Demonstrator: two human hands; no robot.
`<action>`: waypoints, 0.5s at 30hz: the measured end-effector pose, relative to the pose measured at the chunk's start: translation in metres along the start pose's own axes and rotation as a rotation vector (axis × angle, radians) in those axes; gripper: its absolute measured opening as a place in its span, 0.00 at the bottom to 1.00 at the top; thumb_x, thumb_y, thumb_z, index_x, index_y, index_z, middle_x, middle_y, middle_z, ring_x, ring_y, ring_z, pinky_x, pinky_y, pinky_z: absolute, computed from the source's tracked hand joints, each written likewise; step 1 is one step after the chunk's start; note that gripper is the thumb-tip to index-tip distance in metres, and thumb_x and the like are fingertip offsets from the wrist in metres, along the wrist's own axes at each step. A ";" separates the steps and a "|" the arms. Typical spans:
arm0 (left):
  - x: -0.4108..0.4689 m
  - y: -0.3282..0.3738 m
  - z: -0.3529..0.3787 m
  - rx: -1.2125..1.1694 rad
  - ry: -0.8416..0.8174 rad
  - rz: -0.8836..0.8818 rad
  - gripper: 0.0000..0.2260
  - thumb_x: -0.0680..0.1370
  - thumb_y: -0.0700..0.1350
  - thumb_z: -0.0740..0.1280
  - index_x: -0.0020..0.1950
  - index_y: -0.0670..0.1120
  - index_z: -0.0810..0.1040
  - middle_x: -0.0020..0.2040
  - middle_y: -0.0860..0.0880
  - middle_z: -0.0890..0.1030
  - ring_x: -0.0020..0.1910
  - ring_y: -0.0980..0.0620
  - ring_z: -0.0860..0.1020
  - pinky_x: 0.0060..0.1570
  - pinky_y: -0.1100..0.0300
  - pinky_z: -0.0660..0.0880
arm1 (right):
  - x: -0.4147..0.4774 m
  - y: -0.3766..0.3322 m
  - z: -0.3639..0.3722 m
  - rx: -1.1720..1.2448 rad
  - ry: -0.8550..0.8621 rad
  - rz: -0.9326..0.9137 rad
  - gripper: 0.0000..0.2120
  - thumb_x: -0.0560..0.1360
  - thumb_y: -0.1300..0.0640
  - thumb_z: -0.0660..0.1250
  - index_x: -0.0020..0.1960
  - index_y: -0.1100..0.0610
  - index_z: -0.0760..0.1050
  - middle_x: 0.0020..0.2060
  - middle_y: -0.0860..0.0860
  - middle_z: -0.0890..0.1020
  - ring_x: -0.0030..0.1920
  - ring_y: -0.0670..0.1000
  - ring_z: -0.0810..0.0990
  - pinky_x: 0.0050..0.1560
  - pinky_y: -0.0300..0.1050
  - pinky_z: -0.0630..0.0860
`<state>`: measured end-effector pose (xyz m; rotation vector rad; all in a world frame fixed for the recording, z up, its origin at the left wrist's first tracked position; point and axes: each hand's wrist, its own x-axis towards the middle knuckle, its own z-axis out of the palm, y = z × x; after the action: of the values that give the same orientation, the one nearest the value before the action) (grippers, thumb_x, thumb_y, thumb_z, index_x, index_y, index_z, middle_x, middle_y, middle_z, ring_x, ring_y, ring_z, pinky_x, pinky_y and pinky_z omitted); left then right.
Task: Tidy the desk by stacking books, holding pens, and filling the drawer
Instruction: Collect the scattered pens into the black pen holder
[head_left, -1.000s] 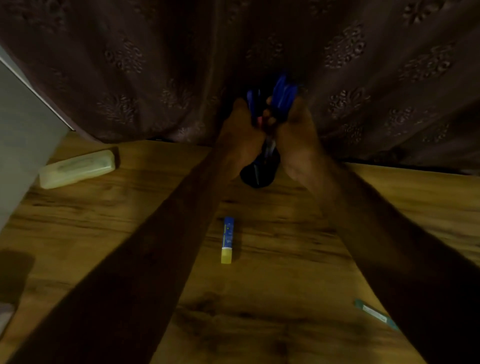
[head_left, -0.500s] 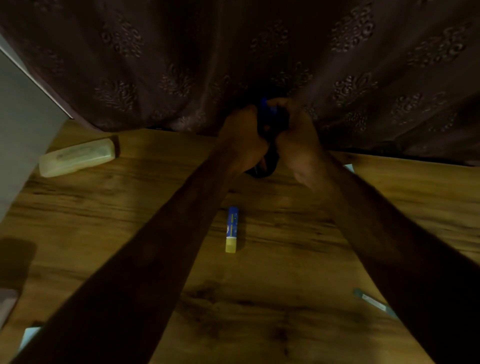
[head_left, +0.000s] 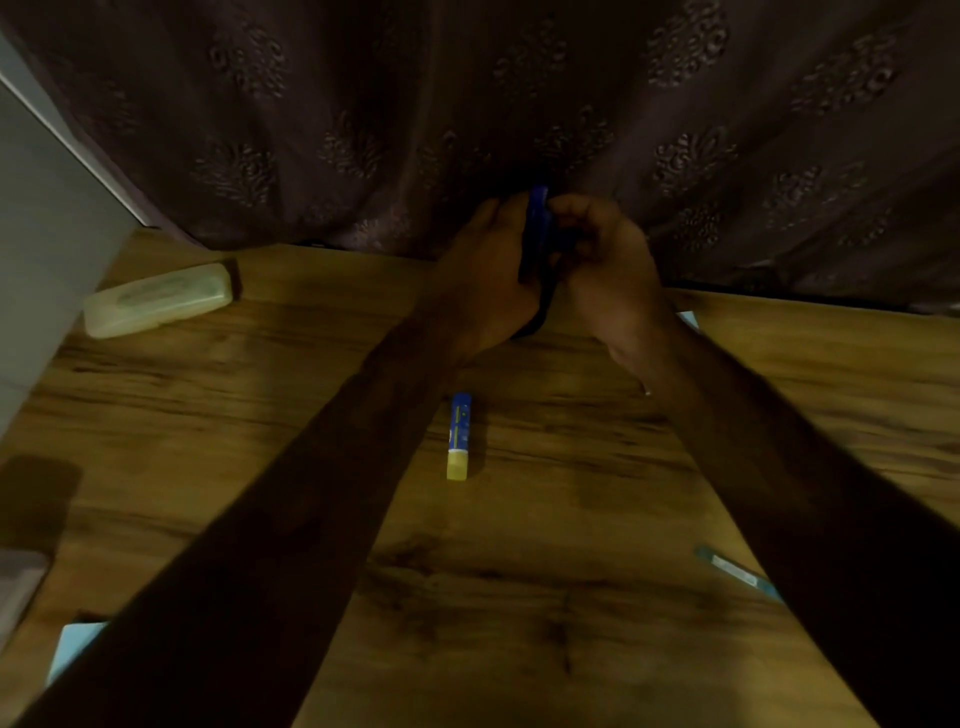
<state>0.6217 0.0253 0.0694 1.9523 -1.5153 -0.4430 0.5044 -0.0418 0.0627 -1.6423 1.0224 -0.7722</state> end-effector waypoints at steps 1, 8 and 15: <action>-0.001 0.000 0.001 0.024 0.000 -0.010 0.33 0.75 0.43 0.68 0.78 0.45 0.60 0.72 0.42 0.68 0.69 0.43 0.70 0.68 0.50 0.70 | -0.001 0.000 -0.001 -0.027 0.006 -0.003 0.26 0.68 0.68 0.60 0.64 0.54 0.75 0.55 0.46 0.81 0.56 0.44 0.80 0.56 0.43 0.79; -0.002 -0.005 0.002 0.039 -0.032 -0.065 0.38 0.75 0.40 0.68 0.81 0.43 0.53 0.78 0.42 0.60 0.76 0.43 0.62 0.75 0.52 0.61 | -0.002 0.005 -0.010 -0.089 -0.041 -0.005 0.32 0.71 0.76 0.58 0.72 0.57 0.69 0.62 0.49 0.77 0.62 0.46 0.78 0.58 0.34 0.76; -0.003 -0.010 0.002 0.012 -0.050 -0.035 0.34 0.75 0.38 0.67 0.79 0.45 0.59 0.75 0.43 0.65 0.73 0.45 0.66 0.72 0.56 0.64 | 0.006 0.005 -0.003 -0.379 -0.100 -0.124 0.28 0.78 0.68 0.60 0.76 0.51 0.63 0.72 0.54 0.69 0.71 0.49 0.68 0.68 0.27 0.62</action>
<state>0.6271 0.0289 0.0617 1.9937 -1.5204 -0.5022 0.5034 -0.0490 0.0588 -2.0634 1.0479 -0.5924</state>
